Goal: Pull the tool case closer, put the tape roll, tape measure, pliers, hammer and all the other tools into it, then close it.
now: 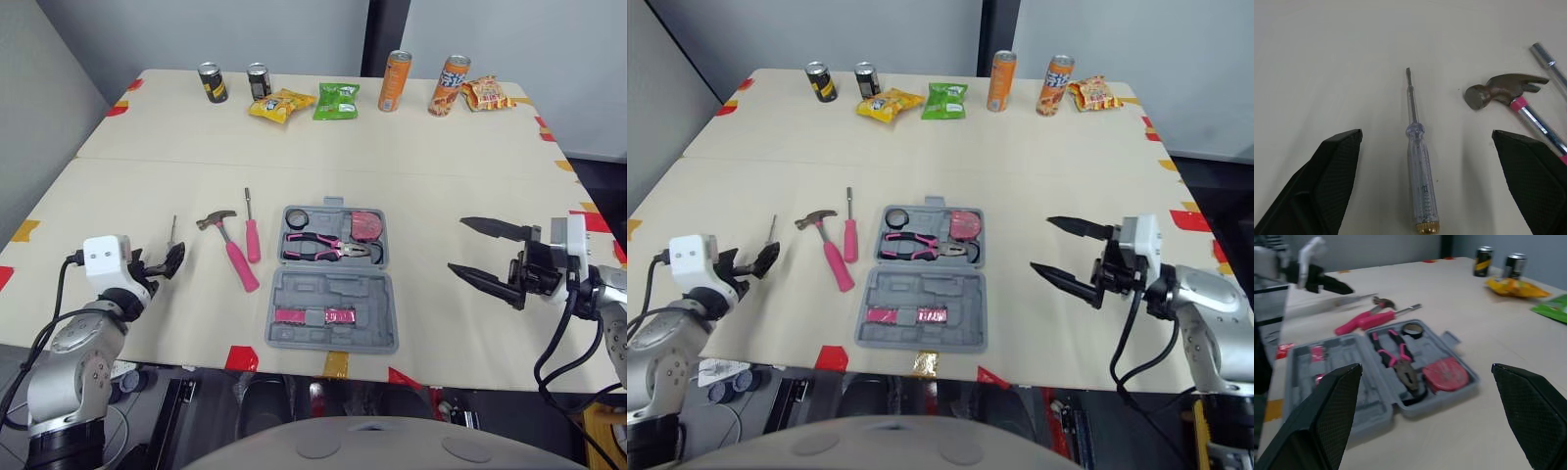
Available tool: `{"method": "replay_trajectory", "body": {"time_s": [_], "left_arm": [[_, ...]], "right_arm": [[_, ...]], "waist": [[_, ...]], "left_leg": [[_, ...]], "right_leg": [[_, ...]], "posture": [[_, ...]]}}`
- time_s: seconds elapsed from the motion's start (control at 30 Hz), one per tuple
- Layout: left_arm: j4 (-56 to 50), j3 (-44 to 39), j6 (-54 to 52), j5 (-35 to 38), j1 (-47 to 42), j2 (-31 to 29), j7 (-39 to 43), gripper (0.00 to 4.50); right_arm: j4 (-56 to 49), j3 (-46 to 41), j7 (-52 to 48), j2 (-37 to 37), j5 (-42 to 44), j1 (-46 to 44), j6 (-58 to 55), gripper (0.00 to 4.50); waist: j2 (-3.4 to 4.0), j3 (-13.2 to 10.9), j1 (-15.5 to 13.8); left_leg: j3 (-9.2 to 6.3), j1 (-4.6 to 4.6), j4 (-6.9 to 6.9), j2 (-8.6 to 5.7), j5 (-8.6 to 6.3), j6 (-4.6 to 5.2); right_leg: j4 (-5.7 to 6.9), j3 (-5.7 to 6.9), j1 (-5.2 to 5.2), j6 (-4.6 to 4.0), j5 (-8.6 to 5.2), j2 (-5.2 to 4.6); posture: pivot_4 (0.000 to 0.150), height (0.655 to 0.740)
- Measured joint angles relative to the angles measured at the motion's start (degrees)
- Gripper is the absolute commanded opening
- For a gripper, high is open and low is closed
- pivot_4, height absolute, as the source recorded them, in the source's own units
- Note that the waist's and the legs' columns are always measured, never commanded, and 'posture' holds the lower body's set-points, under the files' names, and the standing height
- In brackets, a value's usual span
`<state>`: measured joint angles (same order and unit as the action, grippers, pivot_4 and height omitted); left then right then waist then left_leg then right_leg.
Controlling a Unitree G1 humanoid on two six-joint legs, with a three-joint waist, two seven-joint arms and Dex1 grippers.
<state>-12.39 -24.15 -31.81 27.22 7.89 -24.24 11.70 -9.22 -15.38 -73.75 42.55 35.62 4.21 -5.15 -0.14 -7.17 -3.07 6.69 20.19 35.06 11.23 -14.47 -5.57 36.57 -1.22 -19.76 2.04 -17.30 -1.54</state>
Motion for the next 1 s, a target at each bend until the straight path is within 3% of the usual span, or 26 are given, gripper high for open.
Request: {"method": "replay_trajectory", "body": {"time_s": [0.4,1.0], "left_arm": [[0.61,3.68,-3.10,-4.71,-6.42,5.22,-7.39,4.50],[7.85,2.97,3.62,-8.96,-5.38,4.78,-4.00,4.50]], "right_arm": [[-0.88,5.26,-4.47,1.17,-0.63,-7.46,0.38,4.48],[-2.66,7.08,-3.98,-0.71,0.56,-9.06,-1.15,4.48]], "waist": [[-0.01,0.00,0.01],[-0.01,0.01,-0.19]], "left_leg": [[-0.02,0.05,0.10,-0.01,0.02,-0.04],[-0.03,0.07,0.15,-0.01,0.01,-0.05]], "right_leg": [[0.07,-0.02,-0.01,0.00,0.00,0.02],[0.05,-0.04,-0.01,0.03,0.02,0.01]], "posture": [[0.150,0.7385],[0.150,0.7385]]}}
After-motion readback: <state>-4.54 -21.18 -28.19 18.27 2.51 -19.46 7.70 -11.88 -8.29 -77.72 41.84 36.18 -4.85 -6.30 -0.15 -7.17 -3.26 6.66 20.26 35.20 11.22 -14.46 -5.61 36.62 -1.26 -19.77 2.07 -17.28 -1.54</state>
